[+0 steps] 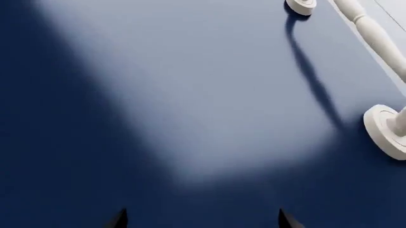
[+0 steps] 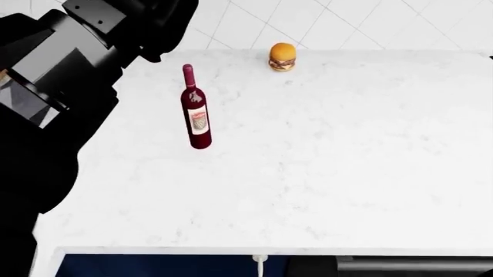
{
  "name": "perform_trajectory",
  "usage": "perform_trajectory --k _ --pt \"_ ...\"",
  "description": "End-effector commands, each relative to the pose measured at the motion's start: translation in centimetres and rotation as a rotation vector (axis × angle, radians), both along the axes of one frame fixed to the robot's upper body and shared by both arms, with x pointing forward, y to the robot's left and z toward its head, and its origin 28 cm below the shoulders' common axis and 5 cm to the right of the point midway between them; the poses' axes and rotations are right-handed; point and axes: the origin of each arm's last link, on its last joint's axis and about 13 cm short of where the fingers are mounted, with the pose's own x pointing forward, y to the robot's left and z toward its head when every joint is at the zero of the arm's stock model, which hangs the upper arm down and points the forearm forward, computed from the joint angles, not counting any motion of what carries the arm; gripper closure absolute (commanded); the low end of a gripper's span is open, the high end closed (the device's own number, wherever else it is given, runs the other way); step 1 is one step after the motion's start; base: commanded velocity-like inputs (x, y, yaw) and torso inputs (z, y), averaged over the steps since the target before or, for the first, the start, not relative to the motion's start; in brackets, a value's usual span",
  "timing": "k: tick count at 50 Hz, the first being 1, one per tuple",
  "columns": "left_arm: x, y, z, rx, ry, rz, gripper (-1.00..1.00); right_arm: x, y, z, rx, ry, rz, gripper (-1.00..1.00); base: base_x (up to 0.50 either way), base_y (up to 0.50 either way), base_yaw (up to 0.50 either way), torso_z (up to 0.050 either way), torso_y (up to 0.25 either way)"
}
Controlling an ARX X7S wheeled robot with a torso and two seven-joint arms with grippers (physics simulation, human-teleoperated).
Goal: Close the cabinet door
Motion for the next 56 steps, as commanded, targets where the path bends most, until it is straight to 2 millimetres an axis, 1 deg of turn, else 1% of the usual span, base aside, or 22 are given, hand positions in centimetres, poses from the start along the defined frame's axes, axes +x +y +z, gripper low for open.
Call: perform_trajectory --k 1,4,5,12,21,27,43,45,47,56 --pt "2.2 -0.1 -4.2 0.059 0.224 0.063 -1.00 0.0 0.1 -0.1 -0.001 0.002 0.005 -1.00 0.00 0.00 0.00 0.000 0.000" --pt "2.1 -0.1 -3.8 0.069 0.216 0.079 -1.00 0.0 0.1 -0.1 -0.004 0.001 0.005 -1.00 0.00 0.00 0.00 0.000 0.000" --pt "2.1 -0.1 -3.9 0.099 0.191 0.090 -1.00 -0.1 0.1 -0.1 -0.004 0.000 0.005 -1.00 0.01 0.00 0.00 0.000 -0.017" --pt "2.0 -0.2 -3.5 0.087 0.196 0.101 -1.00 -0.1 0.1 -0.2 -0.003 0.003 0.005 -1.00 0.00 0.00 0.00 0.028 -0.189" --pt "2.1 0.1 -3.4 0.086 0.199 0.126 -1.00 -0.1 0.1 -0.3 -0.007 0.004 0.008 -1.00 0.00 0.00 0.00 0.040 -0.144" --pt "2.0 0.2 -3.1 0.122 0.169 0.160 -1.00 -0.1 0.2 -0.3 -0.007 0.006 0.010 -1.00 0.00 0.00 0.00 0.034 -0.063" --pt "1.9 0.4 -2.5 0.114 0.163 0.169 -1.00 -0.1 0.2 -0.4 -0.009 0.007 0.014 -1.00 0.00 0.00 0.00 0.042 -0.130" --pt "1.9 0.4 -2.6 0.096 0.176 0.158 -1.00 -0.1 0.2 -0.5 -0.011 0.008 0.014 -1.00 0.00 0.00 0.00 0.000 0.000" --pt "2.0 0.4 -2.7 0.118 0.174 0.169 -1.00 -0.1 0.3 -0.5 -0.012 0.008 0.016 -1.00 0.01 0.00 0.00 0.000 0.000" --pt "1.6 0.6 -1.4 0.105 0.156 0.182 -1.00 -0.5 0.7 -0.2 -0.023 -0.005 0.032 -1.00 0.01 0.00 0.00 0.000 -0.010"
